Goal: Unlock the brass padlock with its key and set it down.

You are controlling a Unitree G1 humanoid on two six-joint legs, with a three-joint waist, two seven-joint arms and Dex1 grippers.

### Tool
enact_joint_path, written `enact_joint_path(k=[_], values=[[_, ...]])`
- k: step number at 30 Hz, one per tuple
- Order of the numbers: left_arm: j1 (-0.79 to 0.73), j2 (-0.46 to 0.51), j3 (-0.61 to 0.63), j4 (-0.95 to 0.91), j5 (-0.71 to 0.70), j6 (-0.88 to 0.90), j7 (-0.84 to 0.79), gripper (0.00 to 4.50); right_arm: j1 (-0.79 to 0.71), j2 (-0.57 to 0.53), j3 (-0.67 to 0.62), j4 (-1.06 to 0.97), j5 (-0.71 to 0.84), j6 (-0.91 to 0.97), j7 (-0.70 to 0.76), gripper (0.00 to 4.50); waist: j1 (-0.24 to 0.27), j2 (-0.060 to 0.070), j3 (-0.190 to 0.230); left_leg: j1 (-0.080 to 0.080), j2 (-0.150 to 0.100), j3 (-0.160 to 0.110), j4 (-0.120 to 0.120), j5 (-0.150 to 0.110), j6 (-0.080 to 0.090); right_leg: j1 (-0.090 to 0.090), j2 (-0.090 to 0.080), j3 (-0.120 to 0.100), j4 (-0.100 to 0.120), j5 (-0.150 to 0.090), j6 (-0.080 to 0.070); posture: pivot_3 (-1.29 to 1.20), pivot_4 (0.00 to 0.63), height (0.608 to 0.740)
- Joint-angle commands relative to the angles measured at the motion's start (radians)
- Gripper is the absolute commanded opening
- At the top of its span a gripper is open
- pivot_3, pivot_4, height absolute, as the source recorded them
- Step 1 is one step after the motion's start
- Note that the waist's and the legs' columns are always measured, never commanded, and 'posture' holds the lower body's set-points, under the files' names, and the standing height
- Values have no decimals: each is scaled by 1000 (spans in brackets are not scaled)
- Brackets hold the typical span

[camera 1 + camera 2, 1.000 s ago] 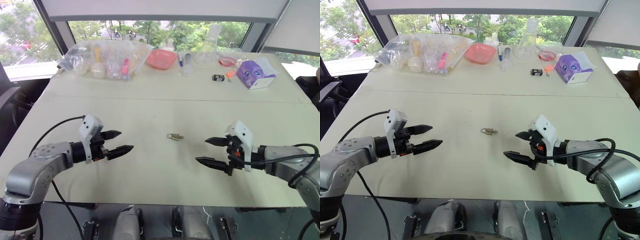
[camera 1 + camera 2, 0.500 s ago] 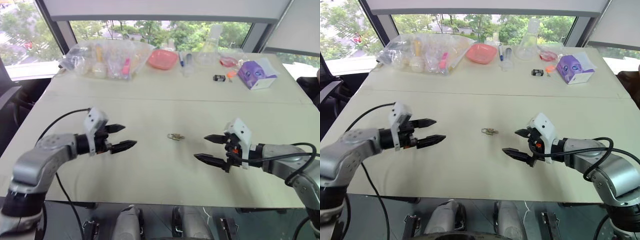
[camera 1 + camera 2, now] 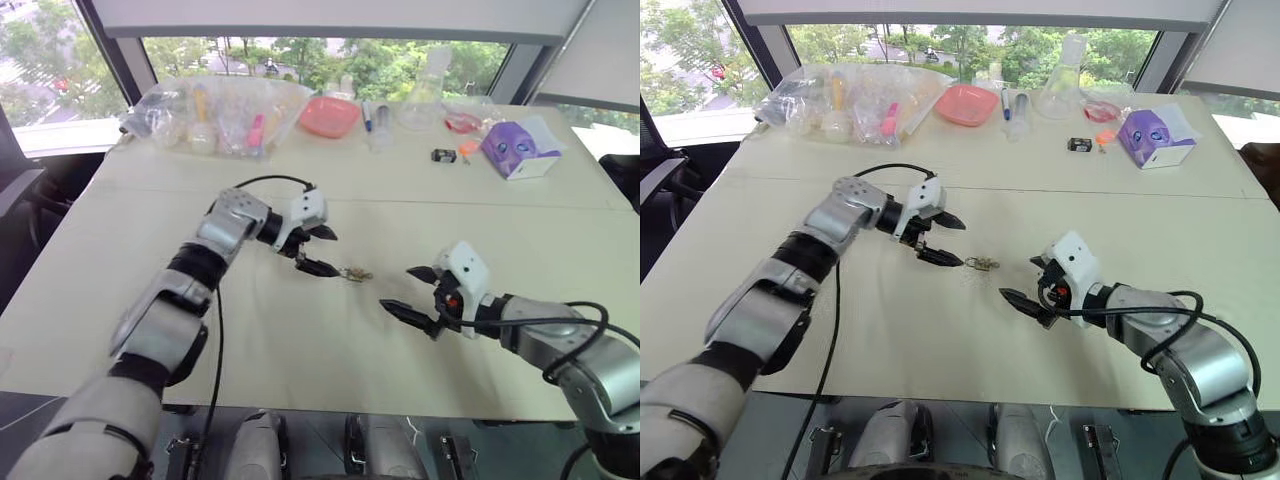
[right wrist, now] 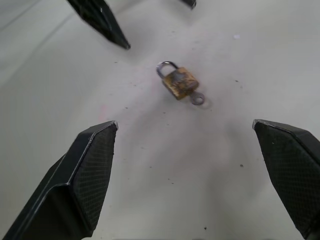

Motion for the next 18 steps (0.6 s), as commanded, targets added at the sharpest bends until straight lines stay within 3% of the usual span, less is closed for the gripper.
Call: enact_joint_path(k=[1, 6, 14, 18], values=[[-65, -68, -1, 132, 69, -115, -15, 4500, 34, 35, -30, -81, -3, 2, -57, 4446, 0, 0, 0, 0, 0, 0, 0, -1, 1, 0, 0, 0, 0, 0, 0, 0, 150, 739], [-94, -146, 8, 255, 144, -200, 11, 4500, 63, 62, -50, -116, -5, 13, -105, 4446, -3, 0, 0, 0, 0, 0, 1, -3, 6, 0, 0, 0, 0, 0, 0, 0, 150, 739], [-95, -195, -41, 342, 308, -272, 94, 4500, 64, 80, -57, -132, 3, 21, -134, 4446, 1, -1, -1, 1, 0, -4, 1, -4, 7, 2, -1, 0, 0, 0, 0, 0, 150, 739], [-82, -194, -52, 346, 349, -303, 78, 3285, 65, 82, -54, -132, 3, 20, -136, 4500, 0, -2, -2, 3, 0, -5, 1, -4, 7, 6, -1, 0, 0, 0, 0, 0, 150, 739]])
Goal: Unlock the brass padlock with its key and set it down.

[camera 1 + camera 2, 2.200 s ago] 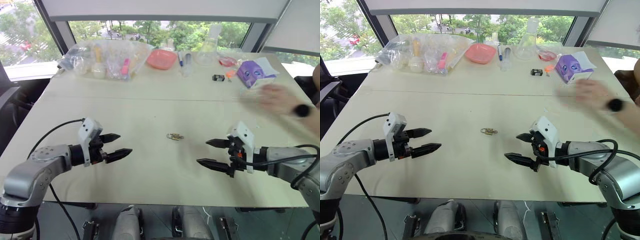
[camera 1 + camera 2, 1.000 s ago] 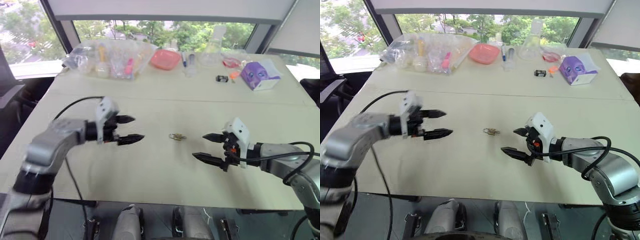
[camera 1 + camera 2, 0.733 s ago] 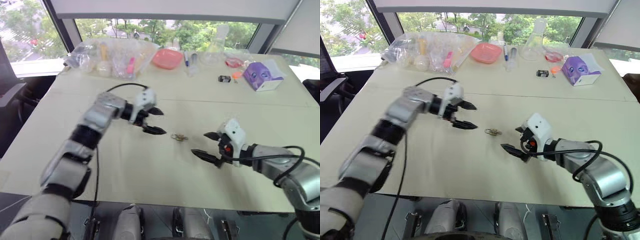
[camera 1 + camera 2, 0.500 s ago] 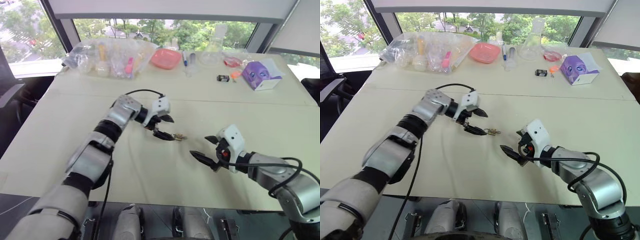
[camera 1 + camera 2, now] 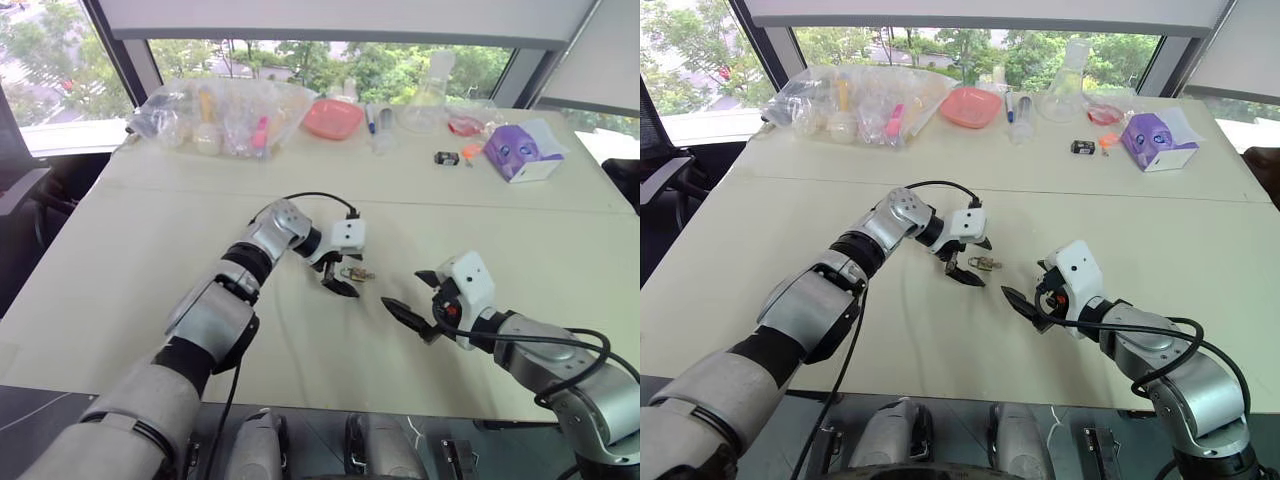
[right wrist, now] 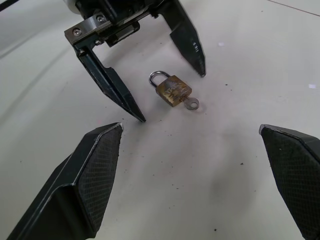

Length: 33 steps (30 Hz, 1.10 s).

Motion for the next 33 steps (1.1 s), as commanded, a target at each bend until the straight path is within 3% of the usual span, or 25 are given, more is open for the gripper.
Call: enact_joint_path(k=[1, 5, 9, 14, 17, 20, 25, 33], values=[[20, 0, -33, 28, 71, -11, 1, 2736, -2, 4, -24, -36, 8, -4, -1, 4500, -1, 0, 0, 1, 0, 0, 0, 0, 0, 1, 0, 0, 0, 0, 0, 0, 150, 739], [38, 4, -30, 20, 78, -28, -20, 724, -2, -2, -21, -29, 9, -6, 10, 4500, -2, 0, -1, 2, 0, -1, 0, 0, 0, 2, 0, 0, 0, 0, 0, 0, 150, 739], [57, 14, -6, 0, 66, -69, 14, 712, -22, 29, -37, -6, 47, 16, 10, 4500, -3, -1, -1, 2, 0, -2, 0, 0, 0, 2, 0, 0, 0, 0, 0, 0, 150, 739], [97, 51, 170, -172, -107, -158, 10, 712, -107, 208, -185, 68, 315, 100, -67, 4500, -3, -1, -1, 1, 0, -2, 0, 0, 0, 1, 0, -1, 1, 0, 0, 0, 150, 739], [163, 124, 203, -362, -159, -155, -37, 712, -158, 251, -218, 79, 431, 129, -117, 4500, -6, 0, -1, -2, 1, -2, 0, 0, -1, -3, 0, 0, 2, 0, 0, 0, 150, 739], [295, 256, 270, -730, -263, 20, -64, 712, -239, 308, -194, 144, 499, 144, -174, 4500, -22, 1, -1, -2, 2, -1, -1, 2, -3, -4, 1, 0, 3, 0, 0, 0, 150, 739], [429, 369, 305, -1028, -307, 174, -12, 712, -326, 343, -205, 230, 612, 151, -248, 4500, -23, 1, 0, -2, 2, -2, -1, 4, -7, -3, 1, 0, 4, 0, 0, 0, 150, 739], [493, 397, 289, -1183, -285, 178, 103, 712, -387, 304, -191, 303, 735, 161, -296, 4500, -23, 1, 0, -2, 1, -1, -1, 5, -8, -2, 1, 0, 3, 0, 0, 0, 150, 739]])
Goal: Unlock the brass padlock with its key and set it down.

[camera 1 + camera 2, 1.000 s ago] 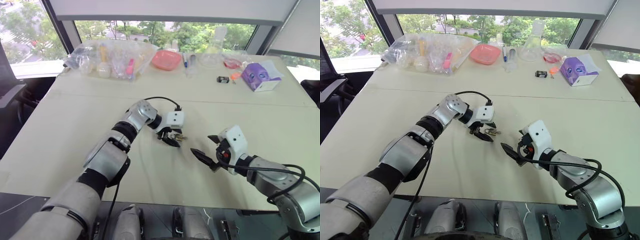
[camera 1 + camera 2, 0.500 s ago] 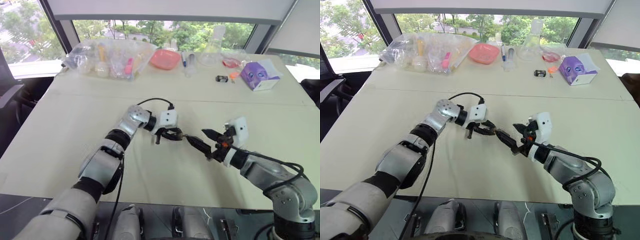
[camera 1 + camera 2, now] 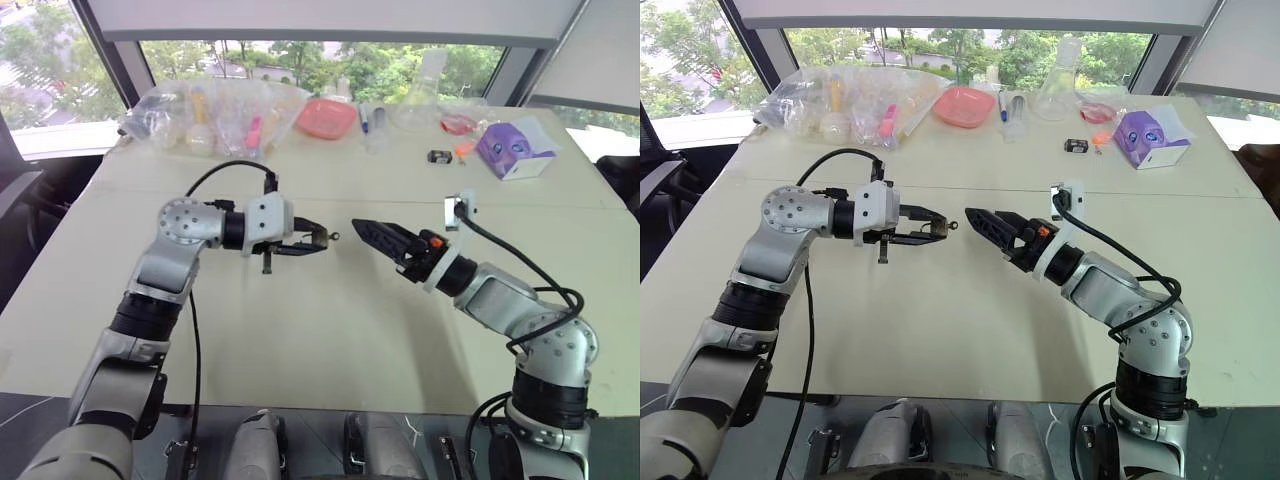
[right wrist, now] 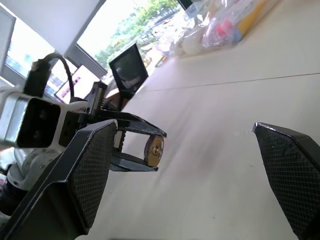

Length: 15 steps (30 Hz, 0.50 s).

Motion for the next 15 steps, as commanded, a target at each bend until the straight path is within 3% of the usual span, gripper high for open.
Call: enact_joint_path(k=[1, 14, 15], values=[[10, -6, 0, -58, 7, -22, 62, 712, -26, -39, 17, 0, 39, 10, 2, 4500, -3, 0, 0, 0, 0, 0, 0, 0, 0, 0, 0, 0, 0, 0, 0, 0, 150, 739], [8, -22, -42, -76, 16, -54, 122, 712, -36, -56, 72, 2, 85, -15, -12, 4500, -2, 0, 0, 0, 0, 1, 0, 0, 0, 0, 0, 0, 0, 0, 0, 0, 150, 739], [7, -24, -48, -81, 14, -54, 121, 712, -37, -53, 76, 2, 87, -19, -15, 4241, -2, 0, 0, 0, 0, 1, 0, 0, 0, 0, 0, 0, 0, 0, 0, 0, 150, 739]])
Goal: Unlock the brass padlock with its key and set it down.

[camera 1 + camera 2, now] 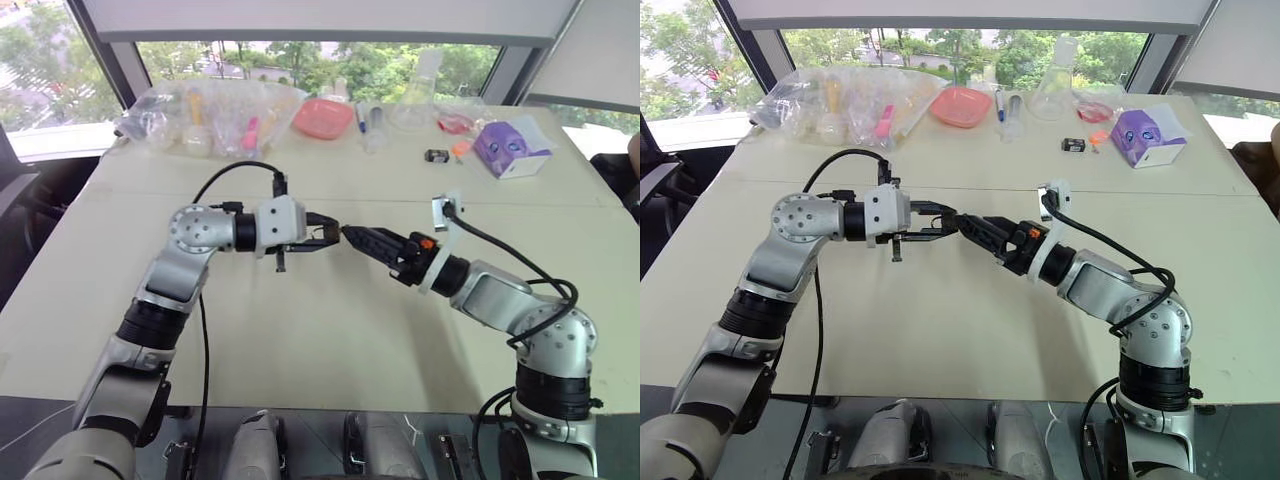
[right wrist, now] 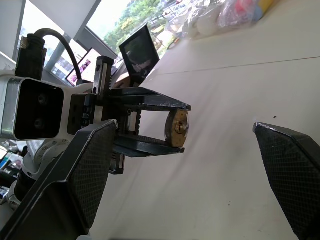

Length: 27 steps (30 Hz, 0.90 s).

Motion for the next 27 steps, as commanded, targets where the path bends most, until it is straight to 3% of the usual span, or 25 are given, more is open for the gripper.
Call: enact_joint_path(k=[1, 3, 9, 17, 21, 27], values=[[-23, 0, -9, -52, -3, -23, 7, 712, -22, 2, 3, -16, 31, -27, -6, 3947, 0, 0, 0, 0, 0, 0, 0, 0, 0, 0, 0, 0, 0, 0, 0, 0, 150, 739], [-26, -3, -14, -56, -6, -24, 10, 712, -22, 7, 10, -14, 36, -33, -13, 3186, -1, 0, 0, 0, 0, 1, 0, 0, 0, 0, 0, 0, 0, 0, 0, 0, 150, 739], [-37, -13, -18, -56, -6, -30, 21, 712, -15, 5, 26, -19, 48, -42, -23, 93, -1, 0, 0, 0, 0, 1, 0, 0, 0, 0, 0, 0, 0, 0, 0, 0, 150, 739], [-37, -14, -17, -50, 14, -91, 56, 712, -13, 12, 10, -4, 99, -79, -58, 93, -1, 0, 0, 0, 0, 1, 0, 0, 0, 0, 0, 0, 0, 0, 0, 0, 150, 739], [-33, -20, -15, -24, 73, -212, 119, 712, -8, 28, 1, 13, 168, -104, -96, 93, 0, 0, 0, 0, 0, 1, 0, 0, 0, 0, 0, 0, 0, 0, 0, 0, 150, 739], [-56, -50, 12, 67, 244, -485, 350, 712, -17, 81, -12, 70, 310, -177, -216, 93, 0, 0, 0, 0, 0, 3, 0, 0, 0, 0, 0, 0, 0, 0, 0, 0, 150, 739]])
